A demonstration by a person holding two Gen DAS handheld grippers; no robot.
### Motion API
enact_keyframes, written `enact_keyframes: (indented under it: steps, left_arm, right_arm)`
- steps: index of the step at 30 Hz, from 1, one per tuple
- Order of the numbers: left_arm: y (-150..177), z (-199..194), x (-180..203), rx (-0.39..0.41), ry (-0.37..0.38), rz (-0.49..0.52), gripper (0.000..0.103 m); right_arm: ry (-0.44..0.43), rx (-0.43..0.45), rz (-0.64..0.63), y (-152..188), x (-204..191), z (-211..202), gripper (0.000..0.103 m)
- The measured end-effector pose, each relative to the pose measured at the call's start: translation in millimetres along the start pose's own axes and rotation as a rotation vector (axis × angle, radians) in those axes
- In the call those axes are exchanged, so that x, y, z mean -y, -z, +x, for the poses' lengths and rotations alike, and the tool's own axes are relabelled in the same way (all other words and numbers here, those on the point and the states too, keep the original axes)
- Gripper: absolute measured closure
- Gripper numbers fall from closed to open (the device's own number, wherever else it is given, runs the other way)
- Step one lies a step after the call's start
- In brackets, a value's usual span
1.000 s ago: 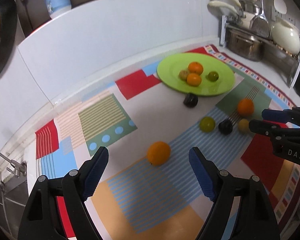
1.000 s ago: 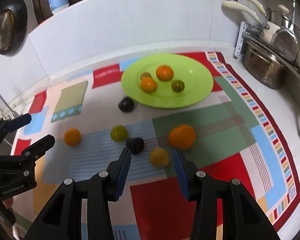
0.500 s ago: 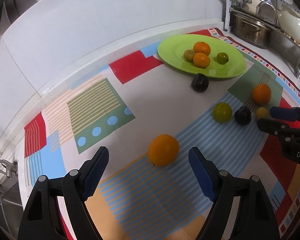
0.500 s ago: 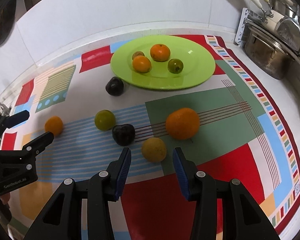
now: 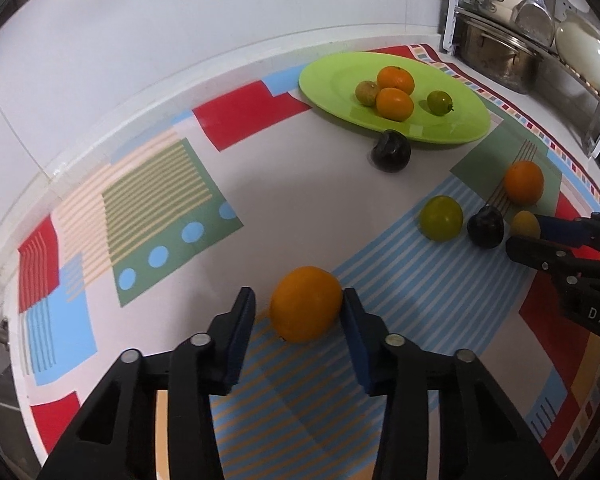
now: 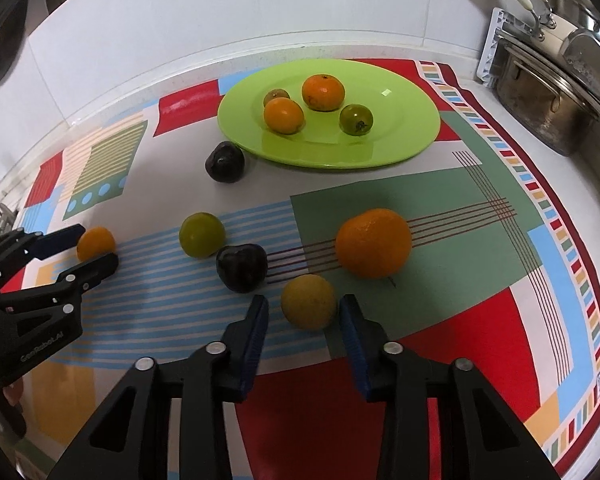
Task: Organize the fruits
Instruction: 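Grasp an orange with the left tool while the right tool grasps a yellow-brown fruit, then carry the orange and yellow-brown fruit over the plate with both tools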
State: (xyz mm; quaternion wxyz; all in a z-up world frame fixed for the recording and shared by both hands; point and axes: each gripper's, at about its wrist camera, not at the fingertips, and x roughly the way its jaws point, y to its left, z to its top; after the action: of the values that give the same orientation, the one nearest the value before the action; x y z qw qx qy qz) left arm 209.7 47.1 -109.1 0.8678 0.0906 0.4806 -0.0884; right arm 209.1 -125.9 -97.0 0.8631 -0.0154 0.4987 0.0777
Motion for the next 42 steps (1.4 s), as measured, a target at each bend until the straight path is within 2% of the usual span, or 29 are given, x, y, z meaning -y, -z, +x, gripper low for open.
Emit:
enact_keyframes:
  steps: [3, 9, 19, 33, 42]
  left_arm:
    - [-1, 0, 0, -0.003, 0.017, -0.01, 0.069]
    - [-1, -4, 4, 0.007, 0.024, -0.002, 0.069]
    - [-8, -37, 15, 0.084, 0.031, 0.029, 0.069]
    - [-30, -83, 40, 0.193, 0.066, 0.077, 0.069]
    - [-54, -94, 49, 0.238, 0.105, 0.083, 0.069]
  right_arm:
    - [0.003, 0.004, -0.003, -1, 0, 1, 0.073]
    - [-0.002, 0.02, -0.008, -3, 0, -2, 0.073]
    - [-0.041, 0.084, 0.001, -2, 2, -23, 0.073]
    - [-0.087, 0.208, 0.029, -10, 15, -70, 0.073]
    - [-0.108, 0.271, 0.027, -25, 19, -90, 0.073]
